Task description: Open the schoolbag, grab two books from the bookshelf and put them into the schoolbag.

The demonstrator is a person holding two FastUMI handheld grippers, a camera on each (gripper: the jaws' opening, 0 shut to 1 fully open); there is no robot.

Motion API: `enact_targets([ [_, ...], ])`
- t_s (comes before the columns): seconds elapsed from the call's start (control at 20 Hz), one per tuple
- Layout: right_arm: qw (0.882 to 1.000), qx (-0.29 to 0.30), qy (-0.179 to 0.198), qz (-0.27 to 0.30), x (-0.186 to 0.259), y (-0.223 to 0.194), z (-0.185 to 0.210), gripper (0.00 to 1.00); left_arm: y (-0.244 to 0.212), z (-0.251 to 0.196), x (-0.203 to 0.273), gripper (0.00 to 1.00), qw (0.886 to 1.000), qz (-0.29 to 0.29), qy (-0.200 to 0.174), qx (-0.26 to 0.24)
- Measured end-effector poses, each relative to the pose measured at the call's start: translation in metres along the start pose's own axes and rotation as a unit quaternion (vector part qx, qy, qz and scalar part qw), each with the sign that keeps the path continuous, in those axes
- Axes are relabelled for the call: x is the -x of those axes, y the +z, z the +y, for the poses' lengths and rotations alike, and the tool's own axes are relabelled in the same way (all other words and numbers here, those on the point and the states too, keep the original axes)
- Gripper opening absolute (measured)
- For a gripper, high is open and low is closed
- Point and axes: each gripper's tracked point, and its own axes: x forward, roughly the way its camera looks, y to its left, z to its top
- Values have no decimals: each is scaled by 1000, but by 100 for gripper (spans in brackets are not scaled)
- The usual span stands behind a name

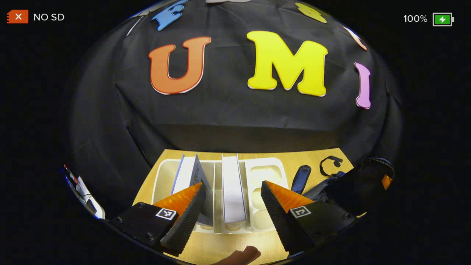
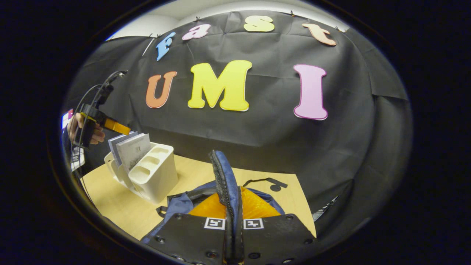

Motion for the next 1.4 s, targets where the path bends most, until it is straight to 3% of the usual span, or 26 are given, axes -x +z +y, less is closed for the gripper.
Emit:
enact_targets([
  [0.25,1000,1,5,1,-1,-9,-4,4,-14,-5,-35,91,996,84,-13,7],
  [0.55,1000,-4,16,0,-7,-15,-4,4,-33,0,-64,83,983,176,13,-53],
  [0.65,1000,-7,19,0,-8,-17,-4,4,-41,-8,-65,79,977,206,5,-55],
  [0.75,1000,-7,20,2,-10,-20,-6,3,-49,-2,-76,67,971,230,7,-59],
  [0.8,1000,-7,21,4,-11,-22,-6,4,-49,0,-76,54,970,236,12,-61],
  [0.9,1000,-6,22,4,-12,-23,-7,4,-51,-2,-76,51,970,237,4,-61],
  [1.4,1000,-13,21,3,-13,-24,-8,4,-56,-3,-32,47,971,233,6,-55],
])
